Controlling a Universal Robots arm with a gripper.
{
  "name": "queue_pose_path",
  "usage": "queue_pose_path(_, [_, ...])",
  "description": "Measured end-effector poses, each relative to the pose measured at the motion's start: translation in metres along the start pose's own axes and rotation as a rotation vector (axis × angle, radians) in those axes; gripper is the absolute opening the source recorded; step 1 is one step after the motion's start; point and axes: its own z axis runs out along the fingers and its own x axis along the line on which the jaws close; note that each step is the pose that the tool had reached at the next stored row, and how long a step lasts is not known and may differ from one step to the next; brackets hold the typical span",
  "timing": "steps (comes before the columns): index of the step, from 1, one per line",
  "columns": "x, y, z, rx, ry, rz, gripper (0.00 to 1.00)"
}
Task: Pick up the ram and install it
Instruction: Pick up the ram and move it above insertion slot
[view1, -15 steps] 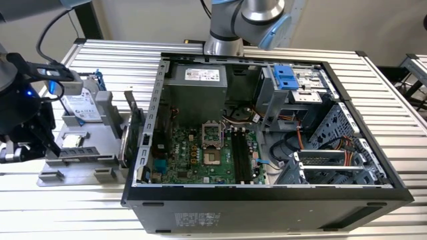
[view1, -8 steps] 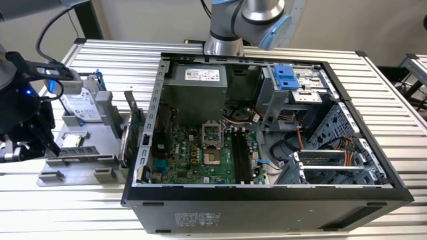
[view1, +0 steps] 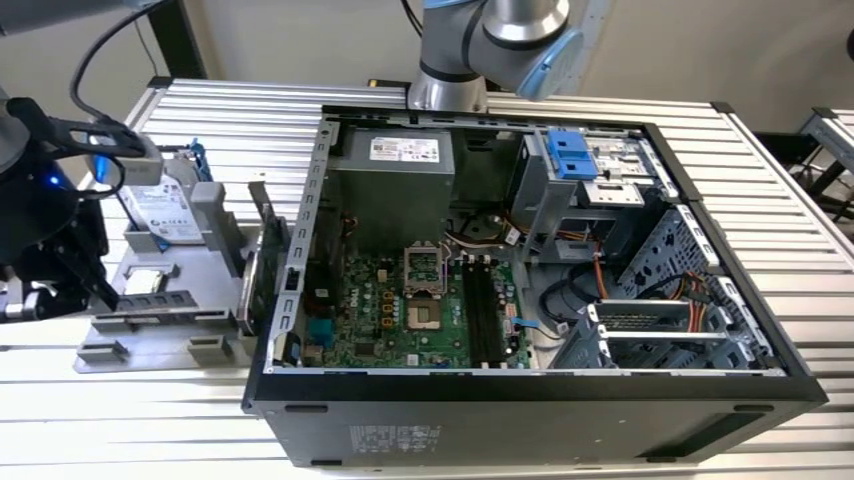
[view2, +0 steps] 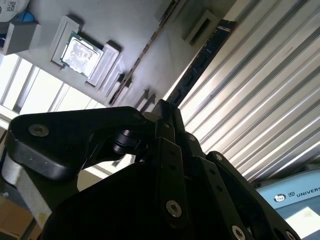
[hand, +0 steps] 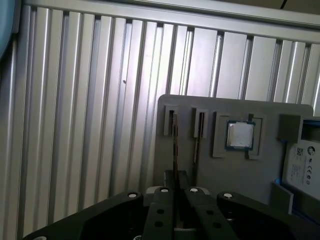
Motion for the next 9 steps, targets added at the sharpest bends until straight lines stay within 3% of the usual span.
queue_pose_path(9, [-0.0001, 0.0000, -0.0046, 0.0000, -0.0001, 0.000, 0.00])
